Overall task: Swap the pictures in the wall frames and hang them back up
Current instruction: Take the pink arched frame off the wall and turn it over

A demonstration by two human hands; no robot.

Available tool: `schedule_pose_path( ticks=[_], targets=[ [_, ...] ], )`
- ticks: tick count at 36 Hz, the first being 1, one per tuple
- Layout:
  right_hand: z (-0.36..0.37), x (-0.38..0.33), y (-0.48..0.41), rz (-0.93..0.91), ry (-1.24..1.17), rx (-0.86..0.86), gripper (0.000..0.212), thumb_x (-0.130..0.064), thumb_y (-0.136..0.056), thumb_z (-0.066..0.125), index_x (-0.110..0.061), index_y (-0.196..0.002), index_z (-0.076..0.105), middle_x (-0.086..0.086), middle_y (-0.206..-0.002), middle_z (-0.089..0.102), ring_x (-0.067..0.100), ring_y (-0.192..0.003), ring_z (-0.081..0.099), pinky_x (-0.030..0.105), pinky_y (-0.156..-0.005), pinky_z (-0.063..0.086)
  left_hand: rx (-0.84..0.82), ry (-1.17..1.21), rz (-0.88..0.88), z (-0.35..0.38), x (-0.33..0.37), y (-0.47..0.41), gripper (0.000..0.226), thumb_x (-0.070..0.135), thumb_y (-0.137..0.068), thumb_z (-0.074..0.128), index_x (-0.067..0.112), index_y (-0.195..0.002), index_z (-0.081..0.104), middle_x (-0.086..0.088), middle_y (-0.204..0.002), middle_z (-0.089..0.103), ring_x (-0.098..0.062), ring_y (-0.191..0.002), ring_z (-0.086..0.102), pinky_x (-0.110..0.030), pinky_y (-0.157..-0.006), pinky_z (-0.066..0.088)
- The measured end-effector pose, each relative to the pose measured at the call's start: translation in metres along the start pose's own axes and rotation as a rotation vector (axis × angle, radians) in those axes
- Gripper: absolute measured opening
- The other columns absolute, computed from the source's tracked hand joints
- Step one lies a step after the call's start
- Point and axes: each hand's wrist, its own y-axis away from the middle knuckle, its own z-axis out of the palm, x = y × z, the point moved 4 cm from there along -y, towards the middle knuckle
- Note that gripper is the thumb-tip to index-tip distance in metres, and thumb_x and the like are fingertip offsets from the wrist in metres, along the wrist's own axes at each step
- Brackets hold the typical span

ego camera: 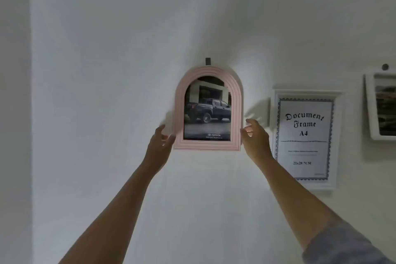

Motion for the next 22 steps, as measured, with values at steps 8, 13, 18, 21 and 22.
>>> schedule_pose_path(
  ticks=[8,13,18,21,22],
  targets=[
    [0.028,0.002,-0.008,-0.008,-0.153,0.094,0.036,-0.012,-0.094,0.047,-0.013,-0.130,0.047,0.011,-0.120,0.055,0.022,-0.103,0.054,0.035,-0.091,0.046,0.095,0.103,0.096,0.021,-0.003,-0.005,0.046,0.027,-0.098,0.041,0.020,-0.141,0.030,-0.005,-0.122,0.047,-0.021,-0.106,0.050,-0.034,-0.093,0.047],
    [0.031,0.002,-0.006,-0.017,-0.191,0.116,0.038,-0.007,-0.094,0.046,-0.009,-0.132,0.045,0.013,-0.127,0.050,0.025,-0.113,0.051,0.027,-0.095,0.041,0.164,0.117,0.093,0.028,-0.002,-0.006,0.045,0.030,-0.099,0.037,0.022,-0.143,0.030,-0.007,-0.129,0.043,-0.023,-0.113,0.048,-0.044,-0.099,0.046],
    [0.017,-0.015,-0.005,-0.085,-0.239,0.132,0.037,-0.010,-0.095,0.045,-0.012,-0.132,0.045,0.011,-0.127,0.049,0.017,-0.107,0.050,0.024,-0.093,0.039,0.195,0.228,0.102,0.022,0.016,0.002,0.046,0.032,-0.099,0.036,0.027,-0.143,0.027,-0.003,-0.127,0.042,-0.022,-0.114,0.049,-0.039,-0.097,0.048],
    [0.007,-0.026,0.001,-0.103,-0.341,0.126,0.036,-0.008,-0.095,0.046,-0.015,-0.130,0.046,0.009,-0.117,0.050,0.015,-0.100,0.049,0.024,-0.090,0.041,0.203,0.299,0.105,0.017,0.027,0.009,0.045,0.033,-0.099,0.034,0.028,-0.143,0.027,-0.004,-0.134,0.041,-0.023,-0.117,0.048,-0.041,-0.100,0.046],
    [0.004,-0.029,0.005,-0.101,-0.387,0.111,0.037,-0.008,-0.094,0.046,-0.018,-0.130,0.047,0.006,-0.113,0.050,0.014,-0.097,0.049,0.021,-0.087,0.042,0.201,0.317,0.112,0.015,0.029,0.012,0.045,0.033,-0.099,0.033,0.028,-0.143,0.026,-0.004,-0.137,0.041,-0.023,-0.120,0.047,-0.042,-0.101,0.045]
  ],
)
